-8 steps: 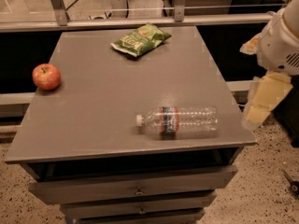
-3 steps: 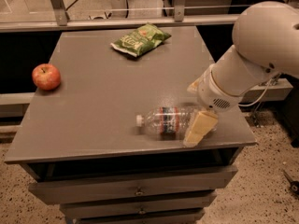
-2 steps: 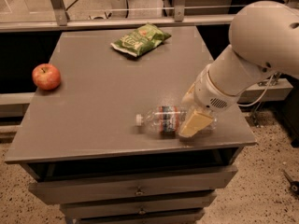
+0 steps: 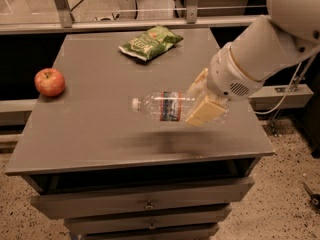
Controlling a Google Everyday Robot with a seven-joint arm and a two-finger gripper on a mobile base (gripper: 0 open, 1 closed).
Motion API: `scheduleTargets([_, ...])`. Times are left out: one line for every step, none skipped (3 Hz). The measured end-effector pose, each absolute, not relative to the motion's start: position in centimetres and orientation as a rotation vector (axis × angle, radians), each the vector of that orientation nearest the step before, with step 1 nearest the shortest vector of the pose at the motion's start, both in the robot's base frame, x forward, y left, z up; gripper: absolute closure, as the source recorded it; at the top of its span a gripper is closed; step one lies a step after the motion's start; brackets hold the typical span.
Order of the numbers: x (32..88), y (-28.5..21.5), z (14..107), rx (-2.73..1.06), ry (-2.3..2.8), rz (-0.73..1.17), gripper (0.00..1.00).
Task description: Pick water bottle
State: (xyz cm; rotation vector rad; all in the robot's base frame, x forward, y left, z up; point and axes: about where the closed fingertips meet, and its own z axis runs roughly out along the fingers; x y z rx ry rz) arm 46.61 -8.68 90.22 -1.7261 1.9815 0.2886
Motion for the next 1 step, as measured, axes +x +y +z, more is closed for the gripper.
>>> scheduleTargets([47.61,-7.86,93.19,-1.634,1.926,0.393,1.00])
